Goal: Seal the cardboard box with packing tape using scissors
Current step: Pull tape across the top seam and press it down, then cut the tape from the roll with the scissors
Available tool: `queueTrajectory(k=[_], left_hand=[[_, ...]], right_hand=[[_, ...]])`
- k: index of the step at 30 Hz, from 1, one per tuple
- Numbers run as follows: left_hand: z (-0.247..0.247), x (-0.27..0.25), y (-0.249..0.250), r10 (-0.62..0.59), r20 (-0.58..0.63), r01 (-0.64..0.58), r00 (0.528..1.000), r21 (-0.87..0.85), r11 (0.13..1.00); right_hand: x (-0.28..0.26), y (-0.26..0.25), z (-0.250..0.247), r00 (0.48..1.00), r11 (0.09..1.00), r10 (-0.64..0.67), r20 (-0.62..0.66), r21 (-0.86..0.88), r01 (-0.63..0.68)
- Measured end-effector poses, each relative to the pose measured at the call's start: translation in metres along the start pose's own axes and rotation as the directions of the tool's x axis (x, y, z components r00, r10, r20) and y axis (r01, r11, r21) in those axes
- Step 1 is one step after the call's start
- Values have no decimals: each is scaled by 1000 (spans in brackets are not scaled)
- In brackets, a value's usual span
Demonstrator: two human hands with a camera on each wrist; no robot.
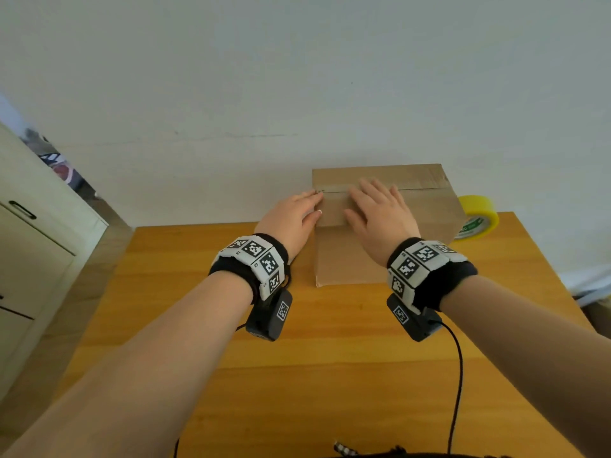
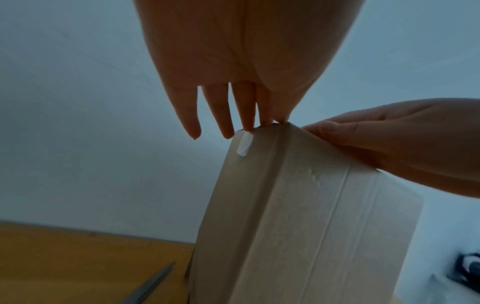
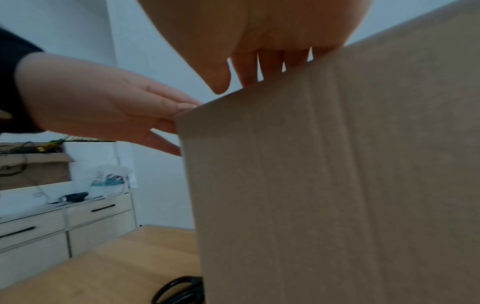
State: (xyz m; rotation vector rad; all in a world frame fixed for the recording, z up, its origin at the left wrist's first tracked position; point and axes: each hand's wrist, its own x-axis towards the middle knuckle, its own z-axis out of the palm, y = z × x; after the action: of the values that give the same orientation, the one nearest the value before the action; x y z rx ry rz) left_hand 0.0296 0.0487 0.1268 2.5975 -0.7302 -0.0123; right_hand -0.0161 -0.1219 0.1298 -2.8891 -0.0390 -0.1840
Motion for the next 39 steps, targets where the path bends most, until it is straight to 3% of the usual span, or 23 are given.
queueTrajectory(k=[3, 5, 8, 11, 15, 23, 32, 36, 39], left_hand=[[-2, -7, -11, -67, -2, 66, 998, -93, 993], [-2, -15, -28, -197, 0, 195, 980, -133, 972], [4, -30, -58, -415, 88, 421, 906, -77, 904], [20, -43, -78, -515, 199, 511, 834, 75, 856], [47, -44, -87, -491, 318, 450, 811, 195, 871], [91, -35, -96, -409, 384, 303, 828, 308, 902], [99, -44, -97, -409, 469, 195, 783, 440, 877], [97, -47, -95, -367, 456, 135, 811, 464, 876], [94, -48, -94, -332, 408, 178, 850, 370, 912]], right_hand=[[1, -19, 11, 998, 999, -53, 39, -11, 53], [0, -25, 18, 998, 997, -45, 32, -54, 47], [-3, -27, 23, 1000, 996, -25, -5, -91, 25], [-3, -29, 25, 999, 993, -25, -31, -115, 21], [-2, -31, 29, 997, 992, -23, -78, -126, 13], [-1, -31, 37, 990, 989, -3, -141, -148, -18], [-1, -31, 41, 983, 989, -14, -185, -149, -14], [0, -30, 42, 978, 988, -26, -208, -155, -6], [0, -29, 44, 971, 988, -40, -236, -155, 3]])
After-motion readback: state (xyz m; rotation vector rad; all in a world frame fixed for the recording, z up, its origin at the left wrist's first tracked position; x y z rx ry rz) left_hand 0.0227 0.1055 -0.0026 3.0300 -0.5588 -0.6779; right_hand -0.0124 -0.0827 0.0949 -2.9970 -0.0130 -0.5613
